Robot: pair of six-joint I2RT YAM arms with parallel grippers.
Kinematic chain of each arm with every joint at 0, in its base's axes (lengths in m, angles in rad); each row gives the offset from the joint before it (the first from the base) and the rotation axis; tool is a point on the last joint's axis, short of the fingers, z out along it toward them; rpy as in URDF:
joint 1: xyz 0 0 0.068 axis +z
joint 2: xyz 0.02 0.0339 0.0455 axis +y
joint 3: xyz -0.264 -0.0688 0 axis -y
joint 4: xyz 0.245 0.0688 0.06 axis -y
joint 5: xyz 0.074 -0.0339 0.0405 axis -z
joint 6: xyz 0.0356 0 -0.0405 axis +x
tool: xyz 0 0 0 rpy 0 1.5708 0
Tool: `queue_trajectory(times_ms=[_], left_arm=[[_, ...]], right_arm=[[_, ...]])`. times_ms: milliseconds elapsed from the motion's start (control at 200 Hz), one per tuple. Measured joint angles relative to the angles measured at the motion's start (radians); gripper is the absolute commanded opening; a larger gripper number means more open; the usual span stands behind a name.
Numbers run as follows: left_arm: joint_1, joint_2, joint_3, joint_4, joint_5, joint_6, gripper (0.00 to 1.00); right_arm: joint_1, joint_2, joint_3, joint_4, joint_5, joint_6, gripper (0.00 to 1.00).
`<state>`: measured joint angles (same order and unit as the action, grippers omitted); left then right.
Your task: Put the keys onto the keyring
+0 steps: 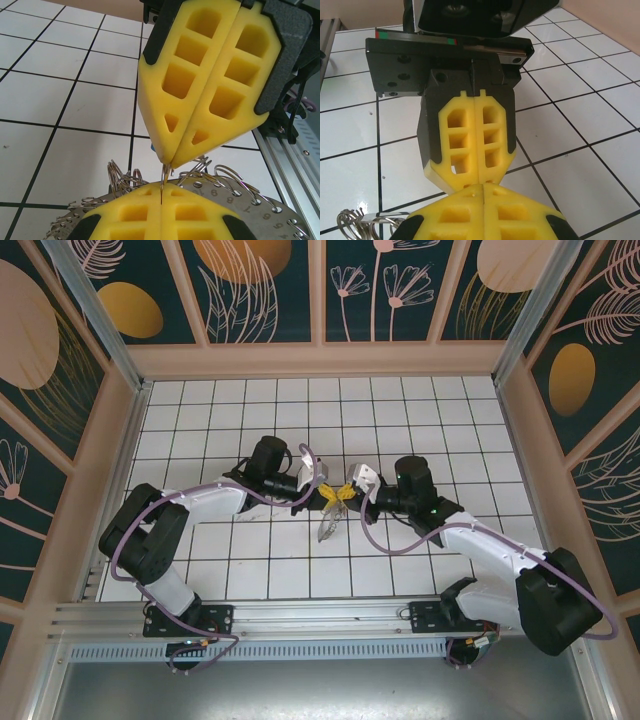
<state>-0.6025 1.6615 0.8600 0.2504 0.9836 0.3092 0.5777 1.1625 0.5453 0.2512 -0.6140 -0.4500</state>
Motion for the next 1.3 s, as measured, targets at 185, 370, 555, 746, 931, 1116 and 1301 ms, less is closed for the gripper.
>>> queue_trajectory(times_ms=[185,370,555,746,931,1116,1301], left_arm=[[0.000,0.000,0.000,0.000,-0.016,0.000,0.00],[0.000,0.000,0.000,0.001,-0.027,-0.001,0.00],[0.000,0.000,0.000,0.020,-0.027,-0.005,0.00],[0.000,0.000,0.000,0.038,-0.032,-0.012,0.00],[0.000,0.000,-0.021,0.064,-0.045,-0.033,0.00],[-0.003,0.000,-0.048,0.102,-0.040,-0.054,0.00],[-0.005,0.000,-0.066,0.141,-0.042,-0.077,0.00]], right_arm=[[0.011,0.003,0.000,0.002,0.050,0.009,0.00],[0.016,0.000,0.000,0.001,0.097,0.015,0.00],[0.020,-0.018,0.000,0.000,0.131,0.019,0.00],[0.020,-0.022,-0.001,0.000,0.154,0.037,0.00],[0.020,-0.023,-0.001,0.000,0.204,0.042,0.00],[0.014,-0.023,-0.004,-0.007,0.259,0.050,0.00],[0.013,-0.023,-0.004,-0.011,0.248,0.059,0.00]])
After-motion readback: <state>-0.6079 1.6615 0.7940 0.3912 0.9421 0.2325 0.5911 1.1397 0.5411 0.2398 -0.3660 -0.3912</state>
